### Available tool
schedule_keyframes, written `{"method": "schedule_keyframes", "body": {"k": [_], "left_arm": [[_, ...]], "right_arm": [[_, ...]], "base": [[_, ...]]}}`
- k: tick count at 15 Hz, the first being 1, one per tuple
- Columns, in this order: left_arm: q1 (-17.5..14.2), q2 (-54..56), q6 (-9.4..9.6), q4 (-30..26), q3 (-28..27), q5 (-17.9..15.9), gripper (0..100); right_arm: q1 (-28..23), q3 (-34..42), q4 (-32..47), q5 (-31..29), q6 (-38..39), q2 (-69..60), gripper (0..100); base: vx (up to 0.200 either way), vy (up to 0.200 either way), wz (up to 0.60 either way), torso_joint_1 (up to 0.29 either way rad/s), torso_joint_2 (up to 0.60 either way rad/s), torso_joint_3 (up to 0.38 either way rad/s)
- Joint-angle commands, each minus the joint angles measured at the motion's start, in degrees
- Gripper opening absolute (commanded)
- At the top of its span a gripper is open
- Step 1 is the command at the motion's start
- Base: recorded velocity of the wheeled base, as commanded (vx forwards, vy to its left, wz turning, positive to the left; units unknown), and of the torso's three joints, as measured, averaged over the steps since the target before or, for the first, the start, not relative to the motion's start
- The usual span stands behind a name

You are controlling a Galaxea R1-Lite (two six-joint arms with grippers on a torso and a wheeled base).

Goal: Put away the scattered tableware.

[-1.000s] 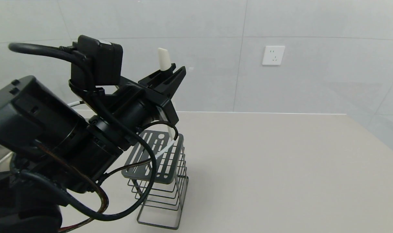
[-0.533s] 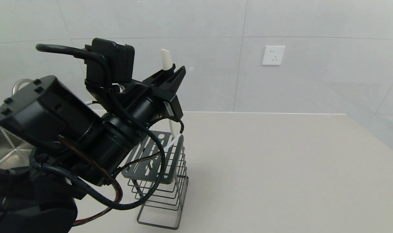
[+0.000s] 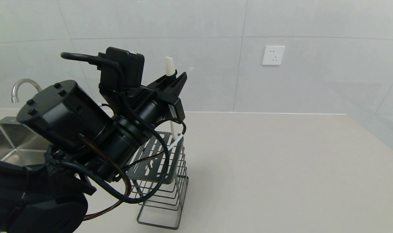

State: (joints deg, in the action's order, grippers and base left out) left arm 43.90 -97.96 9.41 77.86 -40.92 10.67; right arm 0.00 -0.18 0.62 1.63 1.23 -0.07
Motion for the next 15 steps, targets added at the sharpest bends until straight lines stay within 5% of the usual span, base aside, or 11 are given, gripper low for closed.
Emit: {"method": "schedule_keyframes", "body": {"k": [1, 15], "left_arm": [[-0.1, 0.3, -0.09, 0.2, 2.0, 0.1, 0], [0.0, 0.8, -0.18, 1.2, 5.4, 0.1, 0]], "right_arm": [[0.0, 0.0, 0.0, 0.0, 0.0, 0.1, 100], [0.0, 0.0, 0.0, 0.0, 0.0, 0.1, 100]], "base": [[0.0, 0.0, 0.0, 0.0, 0.0, 0.0], [0.0, 0.0, 0.0, 0.0, 0.0, 0.0]]}}
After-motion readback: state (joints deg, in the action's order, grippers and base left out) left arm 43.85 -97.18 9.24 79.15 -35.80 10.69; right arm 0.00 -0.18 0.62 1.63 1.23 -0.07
